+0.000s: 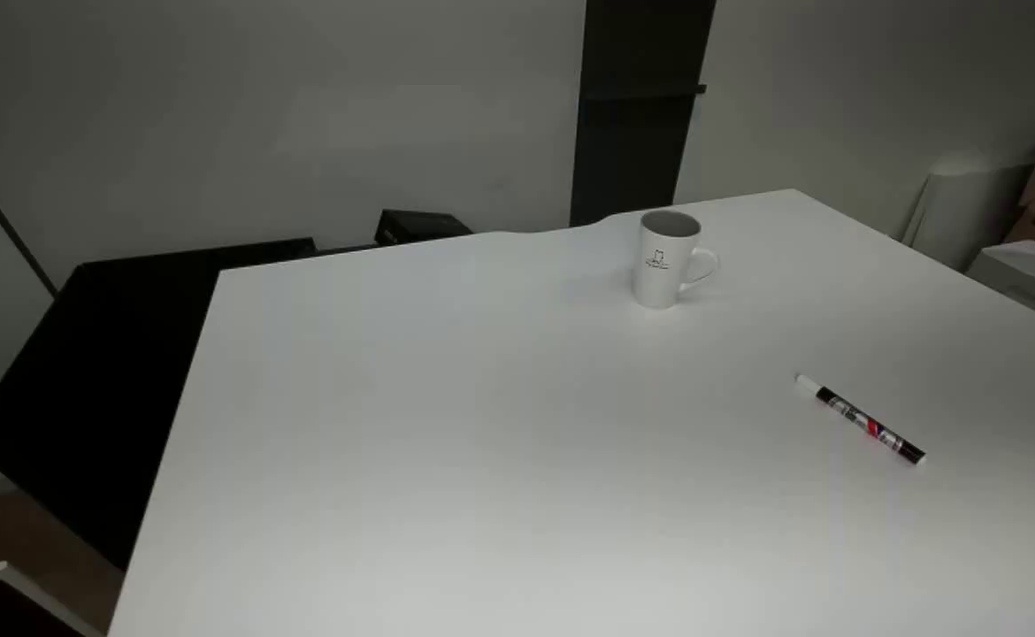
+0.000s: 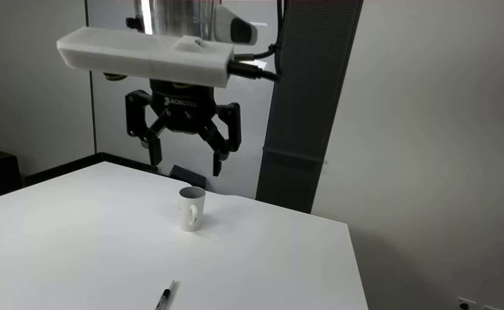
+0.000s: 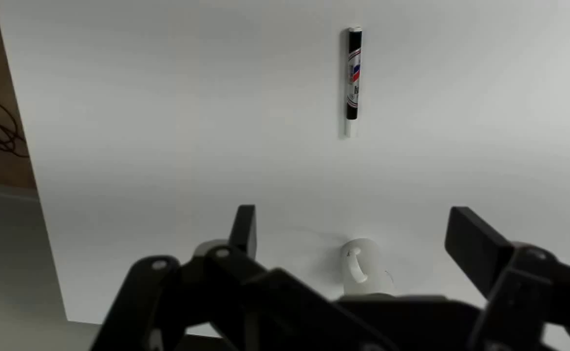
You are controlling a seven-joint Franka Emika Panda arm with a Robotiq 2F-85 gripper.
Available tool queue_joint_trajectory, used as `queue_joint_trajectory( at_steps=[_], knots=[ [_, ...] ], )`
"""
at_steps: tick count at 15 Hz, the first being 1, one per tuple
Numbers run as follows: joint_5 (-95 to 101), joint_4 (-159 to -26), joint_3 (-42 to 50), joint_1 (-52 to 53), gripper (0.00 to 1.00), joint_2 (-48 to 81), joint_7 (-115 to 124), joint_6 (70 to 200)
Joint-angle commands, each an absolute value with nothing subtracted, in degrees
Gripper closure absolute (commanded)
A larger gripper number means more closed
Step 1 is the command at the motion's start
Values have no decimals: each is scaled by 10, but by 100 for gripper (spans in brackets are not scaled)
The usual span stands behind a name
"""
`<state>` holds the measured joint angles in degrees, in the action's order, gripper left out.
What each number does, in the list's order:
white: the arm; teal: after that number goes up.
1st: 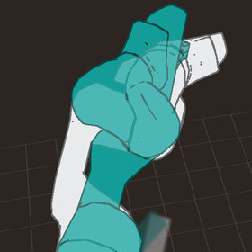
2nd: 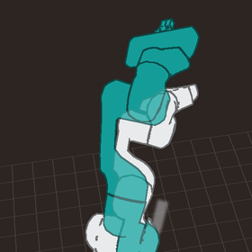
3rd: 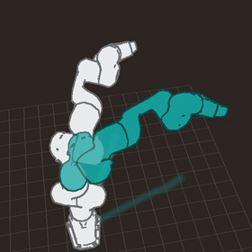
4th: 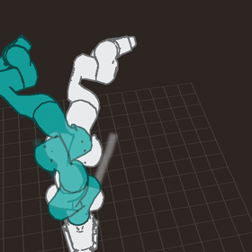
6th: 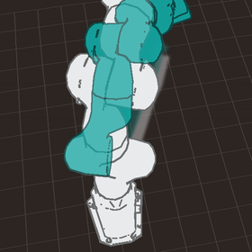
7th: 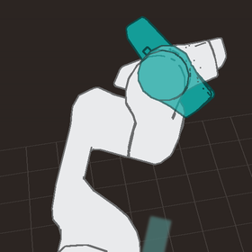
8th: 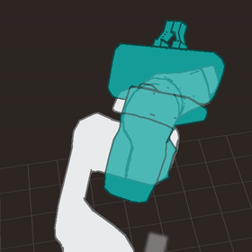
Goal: Pick up the marker and put it in the cup
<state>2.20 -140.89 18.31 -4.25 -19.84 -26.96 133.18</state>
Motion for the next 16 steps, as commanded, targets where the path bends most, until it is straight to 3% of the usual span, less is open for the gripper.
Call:
queue_joint_trajectory(
  at_steps=[1,7,16],
  knots=[
    [17,-1408,173,-53,0,-198,-273,1331],
    [17,-1408,173,-53,0,-198,-273,1331],
    [-55,-1399,181,-43,0,-56,-379,1445]
  ],
)
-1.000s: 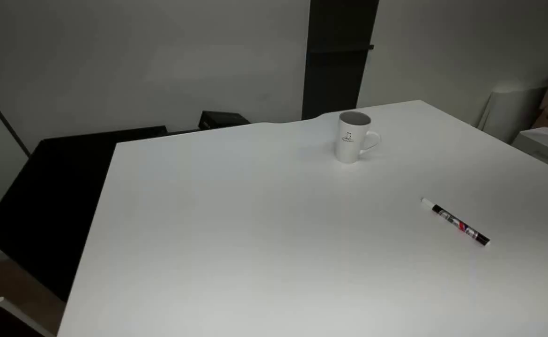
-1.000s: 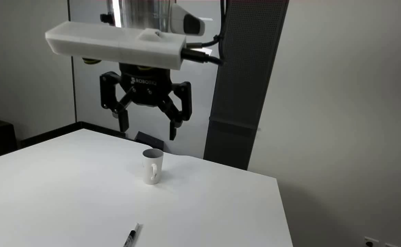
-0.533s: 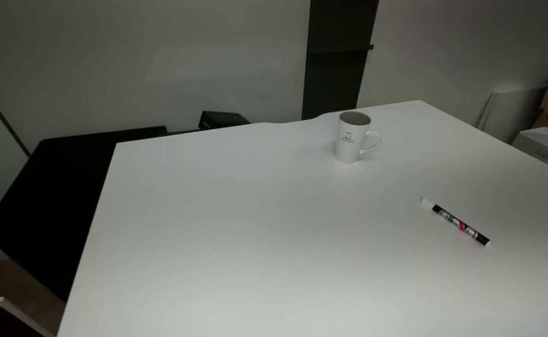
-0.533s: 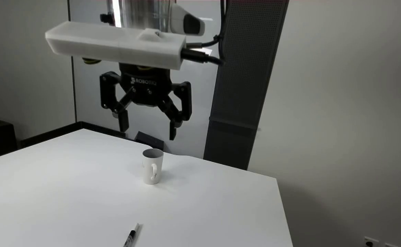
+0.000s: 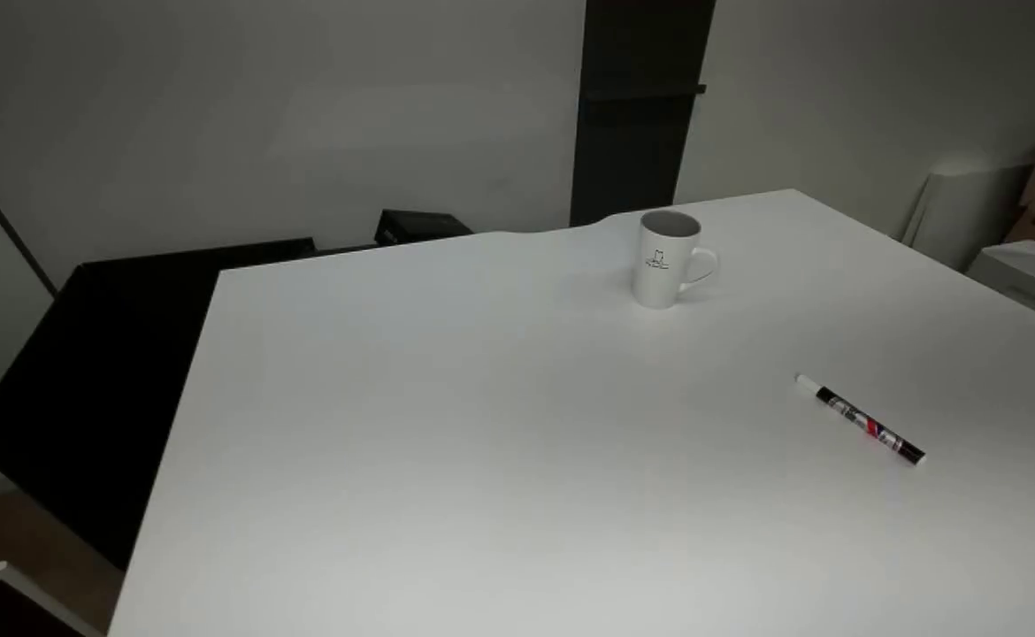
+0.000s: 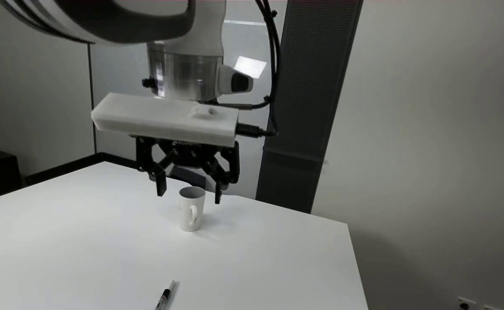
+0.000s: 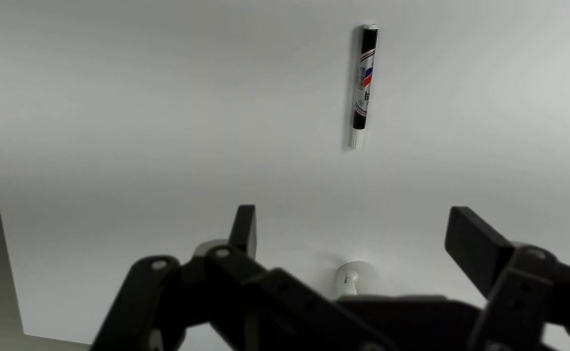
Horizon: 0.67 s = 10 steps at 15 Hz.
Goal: Pick up the marker and put it in the cup
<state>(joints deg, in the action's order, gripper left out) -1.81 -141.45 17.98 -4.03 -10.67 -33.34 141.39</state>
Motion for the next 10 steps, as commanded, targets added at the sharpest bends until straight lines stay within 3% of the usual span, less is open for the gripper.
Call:
queue_joint_trajectory(
  at_steps=[1,10],
  knots=[
    [-68,-1396,177,-46,0,-36,-392,1456],
    [-161,-1342,97,-94,0,134,-437,1499]
  ],
)
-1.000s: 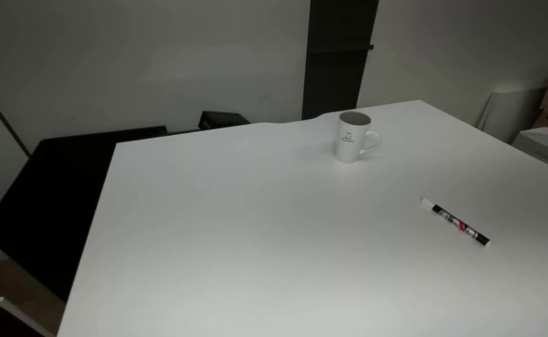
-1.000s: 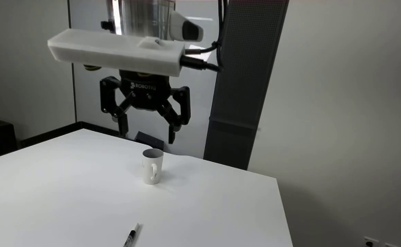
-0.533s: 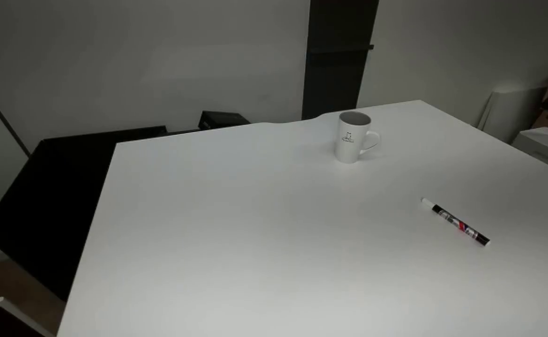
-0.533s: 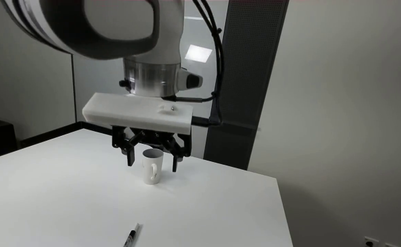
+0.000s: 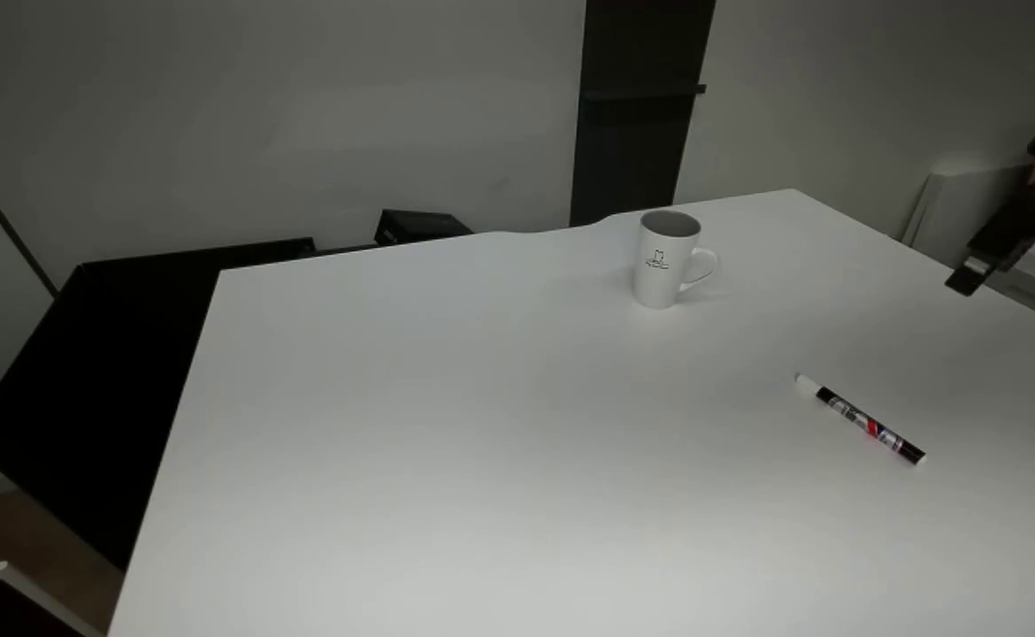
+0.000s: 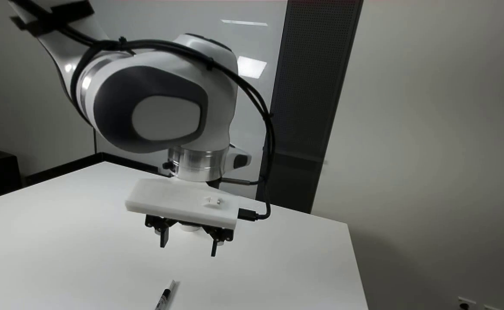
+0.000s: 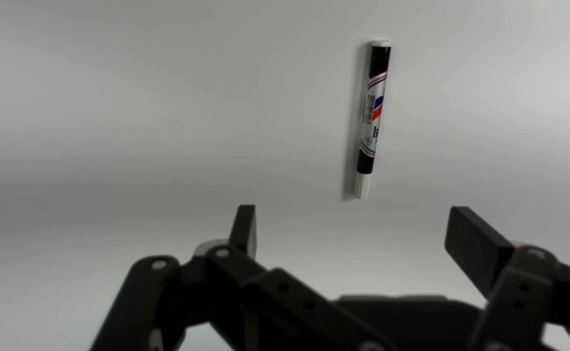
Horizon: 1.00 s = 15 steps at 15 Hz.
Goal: Pick up the marker and put it in the cup
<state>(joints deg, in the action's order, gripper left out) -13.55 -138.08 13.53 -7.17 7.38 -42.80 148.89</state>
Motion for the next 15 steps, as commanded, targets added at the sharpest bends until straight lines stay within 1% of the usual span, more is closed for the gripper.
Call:
queue_joint_trajectory(
  at_steps=[1,6,11,15],
  knots=[
    [-161,-1333,85,-101,0,151,-433,1503],
    [-117,-1292,43,-109,0,244,-387,1550],
    [-28,-1257,47,-84,0,312,-288,1619],
    [27,-1241,53,-67,0,344,-213,1630]
  ],
)
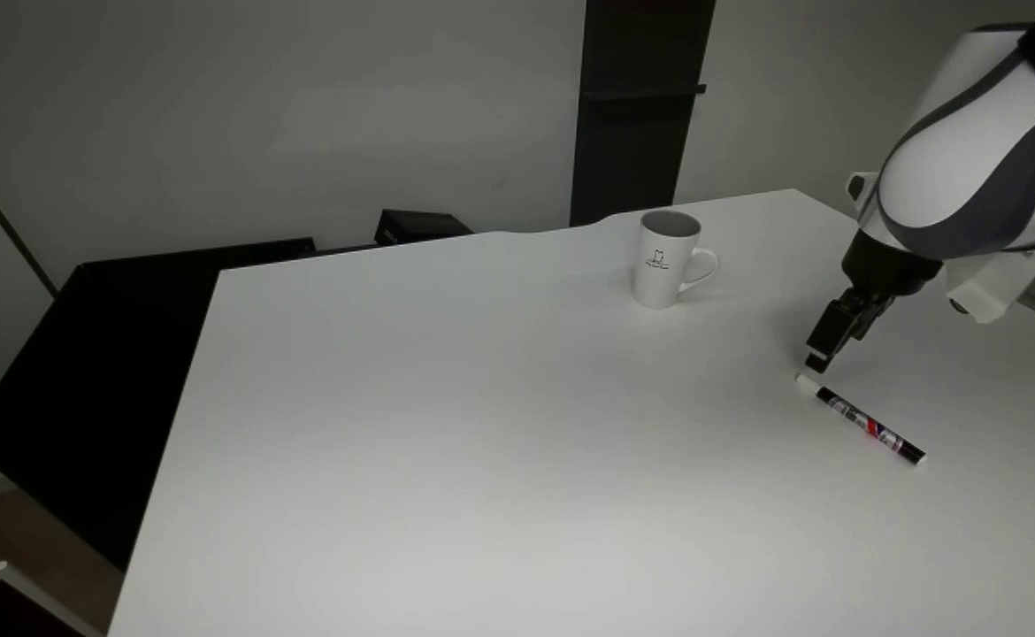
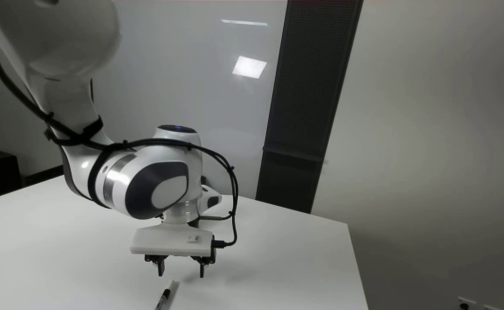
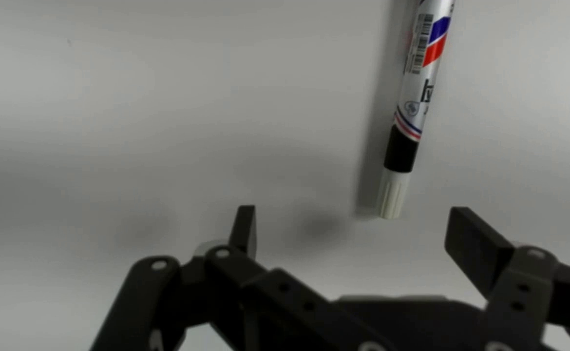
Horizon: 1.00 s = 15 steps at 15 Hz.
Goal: Pick up the marker and put it in the cup
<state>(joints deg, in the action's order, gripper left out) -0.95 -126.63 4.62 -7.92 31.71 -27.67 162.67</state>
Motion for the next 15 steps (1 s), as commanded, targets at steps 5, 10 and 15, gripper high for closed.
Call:
queue_joint_trajectory(
  at_steps=[5,10,15],
  knots=[
    [47,-1235,54,-57,0,361,-163,1631],
    [56,-1227,63,-52,25,373,-137,1627],
    [51,-1218,77,-52,51,384,-110,1621]
  ],
)
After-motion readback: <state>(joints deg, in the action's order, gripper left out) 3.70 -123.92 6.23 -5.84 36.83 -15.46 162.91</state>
